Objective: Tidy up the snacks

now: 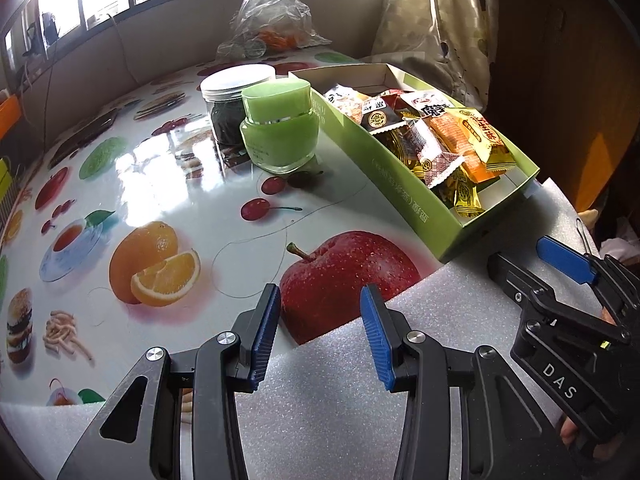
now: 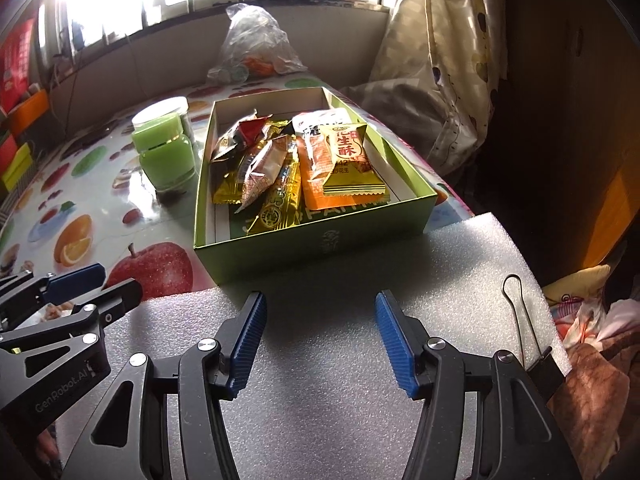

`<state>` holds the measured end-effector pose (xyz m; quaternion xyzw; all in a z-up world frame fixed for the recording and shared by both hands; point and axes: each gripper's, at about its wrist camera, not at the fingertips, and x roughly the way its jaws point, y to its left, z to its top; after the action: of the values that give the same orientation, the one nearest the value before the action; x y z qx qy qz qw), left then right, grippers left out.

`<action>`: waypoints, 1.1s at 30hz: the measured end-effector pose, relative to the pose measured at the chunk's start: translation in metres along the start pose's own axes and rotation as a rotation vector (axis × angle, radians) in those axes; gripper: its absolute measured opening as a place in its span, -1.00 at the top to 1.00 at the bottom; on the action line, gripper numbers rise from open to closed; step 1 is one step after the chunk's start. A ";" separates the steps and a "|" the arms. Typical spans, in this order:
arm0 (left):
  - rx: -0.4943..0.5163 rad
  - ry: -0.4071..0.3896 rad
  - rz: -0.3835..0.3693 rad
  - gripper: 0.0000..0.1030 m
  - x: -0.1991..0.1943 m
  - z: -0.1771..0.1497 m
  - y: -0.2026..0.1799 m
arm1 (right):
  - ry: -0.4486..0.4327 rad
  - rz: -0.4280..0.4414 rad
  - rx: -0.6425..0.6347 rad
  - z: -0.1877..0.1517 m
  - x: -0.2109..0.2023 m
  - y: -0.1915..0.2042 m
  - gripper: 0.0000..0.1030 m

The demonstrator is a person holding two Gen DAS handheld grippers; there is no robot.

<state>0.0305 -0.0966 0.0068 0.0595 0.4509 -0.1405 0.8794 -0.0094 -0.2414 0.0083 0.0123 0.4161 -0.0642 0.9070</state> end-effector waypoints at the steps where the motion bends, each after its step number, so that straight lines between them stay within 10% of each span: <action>1: -0.004 0.000 0.001 0.16 0.001 -0.001 0.001 | -0.001 0.004 0.007 0.000 0.000 0.000 -0.11; 33: -0.015 -0.011 0.018 0.16 0.002 -0.002 0.002 | -0.008 -0.011 0.022 -0.002 0.000 -0.002 -0.12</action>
<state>0.0308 -0.0947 0.0043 0.0564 0.4464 -0.1297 0.8836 -0.0112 -0.2434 0.0072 0.0196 0.4120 -0.0739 0.9080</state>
